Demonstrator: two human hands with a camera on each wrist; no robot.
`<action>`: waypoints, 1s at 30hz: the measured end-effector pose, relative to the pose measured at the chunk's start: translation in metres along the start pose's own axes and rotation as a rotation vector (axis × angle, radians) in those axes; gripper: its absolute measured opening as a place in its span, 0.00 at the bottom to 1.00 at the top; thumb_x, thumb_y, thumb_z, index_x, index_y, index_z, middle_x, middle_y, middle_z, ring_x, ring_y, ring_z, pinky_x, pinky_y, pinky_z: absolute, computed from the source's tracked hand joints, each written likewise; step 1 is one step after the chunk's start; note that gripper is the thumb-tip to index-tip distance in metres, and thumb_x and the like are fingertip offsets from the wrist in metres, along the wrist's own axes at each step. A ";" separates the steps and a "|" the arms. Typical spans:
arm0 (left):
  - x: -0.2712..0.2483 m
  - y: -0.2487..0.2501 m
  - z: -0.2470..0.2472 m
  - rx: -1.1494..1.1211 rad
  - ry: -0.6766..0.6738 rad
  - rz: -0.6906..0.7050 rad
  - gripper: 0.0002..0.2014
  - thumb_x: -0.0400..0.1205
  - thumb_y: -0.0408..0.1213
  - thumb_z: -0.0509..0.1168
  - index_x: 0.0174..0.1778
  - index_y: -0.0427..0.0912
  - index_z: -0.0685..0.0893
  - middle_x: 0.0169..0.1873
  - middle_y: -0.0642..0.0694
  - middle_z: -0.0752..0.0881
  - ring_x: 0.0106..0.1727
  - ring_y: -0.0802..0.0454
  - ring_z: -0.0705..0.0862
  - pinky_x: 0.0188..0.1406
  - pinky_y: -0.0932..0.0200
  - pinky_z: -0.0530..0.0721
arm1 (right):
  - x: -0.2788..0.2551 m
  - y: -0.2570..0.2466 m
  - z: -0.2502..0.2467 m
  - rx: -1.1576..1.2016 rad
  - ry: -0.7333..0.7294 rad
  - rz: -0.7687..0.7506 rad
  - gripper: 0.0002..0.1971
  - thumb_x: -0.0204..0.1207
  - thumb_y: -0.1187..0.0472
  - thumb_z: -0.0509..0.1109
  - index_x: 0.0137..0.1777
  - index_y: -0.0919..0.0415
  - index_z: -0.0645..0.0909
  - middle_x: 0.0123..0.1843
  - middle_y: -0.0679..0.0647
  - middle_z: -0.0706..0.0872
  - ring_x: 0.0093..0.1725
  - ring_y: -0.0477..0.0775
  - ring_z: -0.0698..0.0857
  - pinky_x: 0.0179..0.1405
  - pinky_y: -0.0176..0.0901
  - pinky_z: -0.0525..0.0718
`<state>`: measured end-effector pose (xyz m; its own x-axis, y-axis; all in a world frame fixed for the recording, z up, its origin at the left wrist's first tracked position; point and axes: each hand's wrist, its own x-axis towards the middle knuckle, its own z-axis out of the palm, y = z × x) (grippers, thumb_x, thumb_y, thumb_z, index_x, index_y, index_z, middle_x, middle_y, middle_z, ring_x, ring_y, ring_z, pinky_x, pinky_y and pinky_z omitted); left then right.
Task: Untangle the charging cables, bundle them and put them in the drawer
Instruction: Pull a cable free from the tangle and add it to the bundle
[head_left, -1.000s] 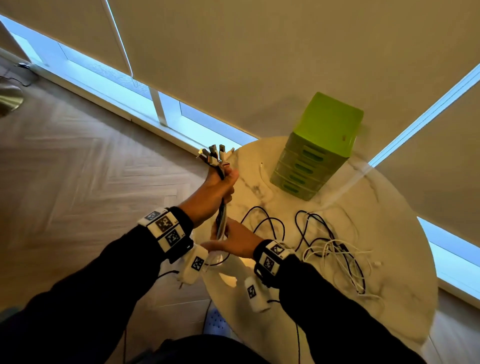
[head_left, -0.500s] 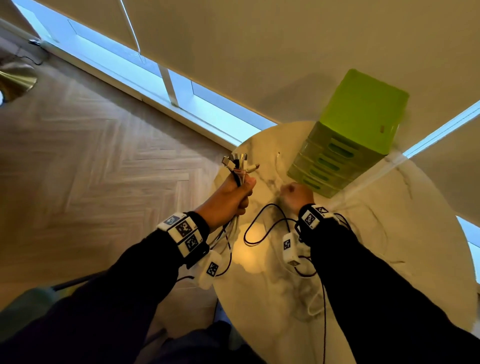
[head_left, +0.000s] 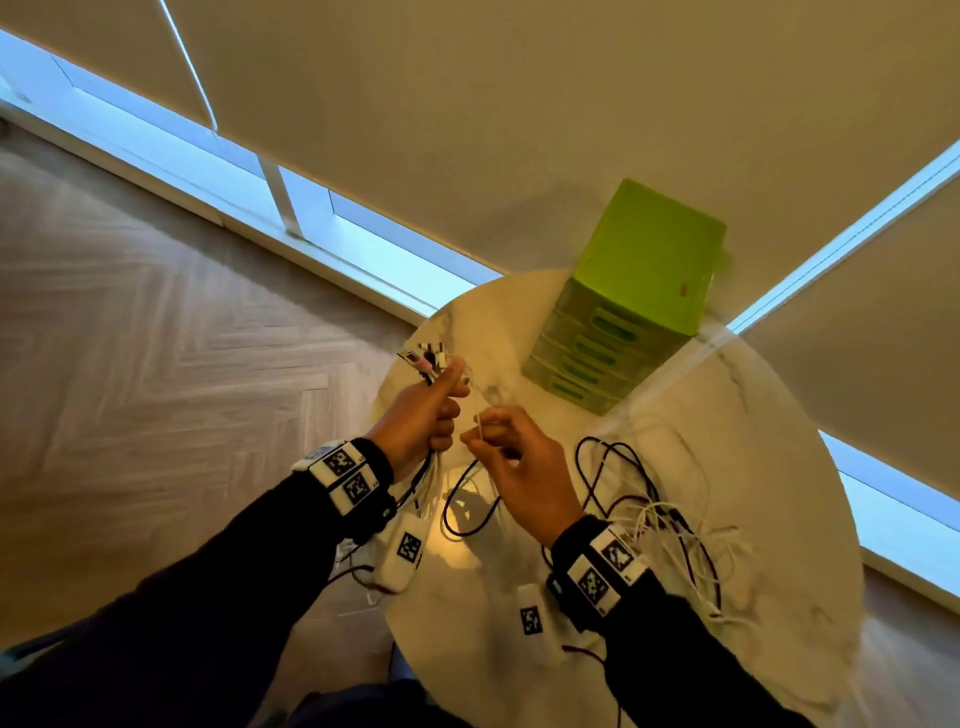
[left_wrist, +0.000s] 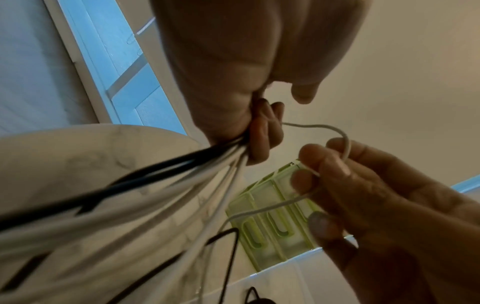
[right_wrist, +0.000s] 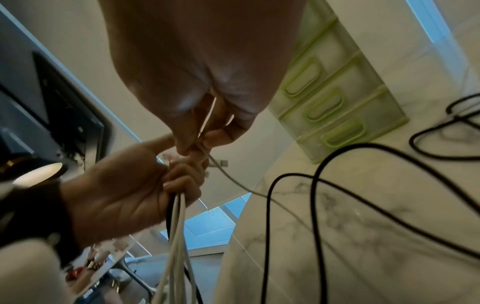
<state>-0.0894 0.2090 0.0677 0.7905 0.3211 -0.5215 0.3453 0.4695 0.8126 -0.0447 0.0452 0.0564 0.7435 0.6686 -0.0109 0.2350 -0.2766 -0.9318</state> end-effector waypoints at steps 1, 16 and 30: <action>-0.001 0.001 0.004 0.012 -0.025 0.025 0.23 0.87 0.59 0.60 0.56 0.39 0.80 0.25 0.55 0.63 0.25 0.58 0.59 0.25 0.61 0.56 | -0.007 0.002 0.000 -0.045 -0.023 -0.019 0.09 0.82 0.58 0.74 0.59 0.54 0.81 0.51 0.44 0.91 0.52 0.41 0.89 0.51 0.45 0.87; -0.046 0.005 0.030 0.461 -0.203 0.258 0.09 0.87 0.41 0.67 0.43 0.45 0.89 0.16 0.56 0.73 0.18 0.63 0.69 0.22 0.66 0.67 | -0.013 -0.027 -0.029 0.195 0.189 0.137 0.07 0.87 0.54 0.64 0.60 0.47 0.83 0.55 0.46 0.89 0.57 0.48 0.88 0.58 0.53 0.88; -0.055 -0.028 0.052 0.102 -0.061 0.274 0.17 0.78 0.43 0.74 0.59 0.47 0.77 0.38 0.53 0.77 0.35 0.57 0.73 0.39 0.59 0.72 | -0.034 -0.048 -0.062 0.322 0.505 0.130 0.12 0.87 0.51 0.65 0.65 0.48 0.85 0.34 0.51 0.81 0.30 0.50 0.78 0.25 0.43 0.79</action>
<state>-0.1162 0.1360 0.0868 0.8891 0.3732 -0.2650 0.1614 0.2861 0.9445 -0.0430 -0.0071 0.1240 0.9768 0.2119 -0.0320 -0.0200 -0.0585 -0.9981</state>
